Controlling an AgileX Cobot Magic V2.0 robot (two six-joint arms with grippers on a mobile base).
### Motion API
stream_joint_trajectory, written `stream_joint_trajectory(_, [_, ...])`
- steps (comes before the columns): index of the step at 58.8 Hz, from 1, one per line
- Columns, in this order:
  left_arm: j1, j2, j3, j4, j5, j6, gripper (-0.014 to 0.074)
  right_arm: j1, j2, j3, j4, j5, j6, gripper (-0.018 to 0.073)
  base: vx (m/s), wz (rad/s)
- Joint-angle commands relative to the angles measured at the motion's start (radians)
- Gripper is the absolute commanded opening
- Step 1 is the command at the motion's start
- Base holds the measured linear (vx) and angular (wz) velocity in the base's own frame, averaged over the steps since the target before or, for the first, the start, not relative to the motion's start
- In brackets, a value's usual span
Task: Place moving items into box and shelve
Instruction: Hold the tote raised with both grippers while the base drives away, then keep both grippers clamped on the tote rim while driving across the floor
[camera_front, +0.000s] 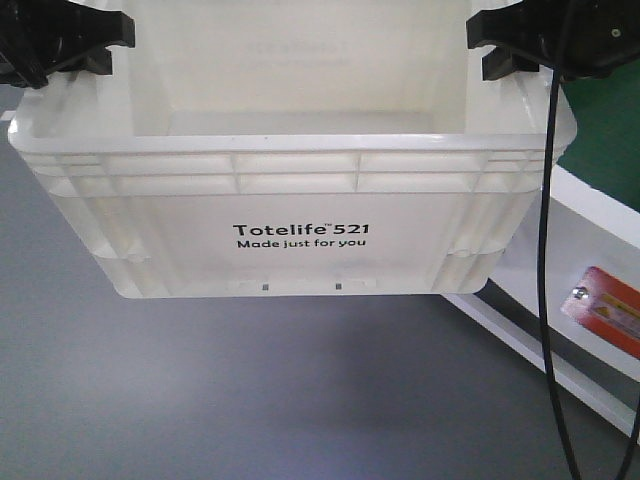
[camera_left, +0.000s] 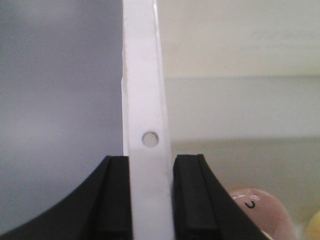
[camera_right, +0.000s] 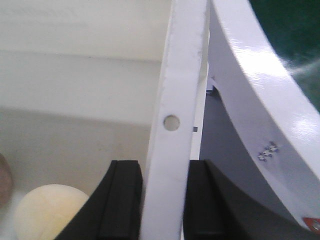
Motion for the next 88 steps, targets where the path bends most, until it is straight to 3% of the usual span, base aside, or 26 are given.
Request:
stream_joint_trajectory(1, [-0.002, -0.046, -0.044, 0.043, -0.141, 0.0, -0.0022, -0.006, -0.053, -0.045, 0.018, -0.12, -0.015, -0.0013, -0.14, 0.72])
stream_joint_trajectory(88, [-0.002, -0.048, -0.044, 0.043, -0.137, 0.0, -0.0022, -0.006, -0.053, -0.045, 0.012, -0.119, -0.015, -0.0013, 0.0, 0.8])
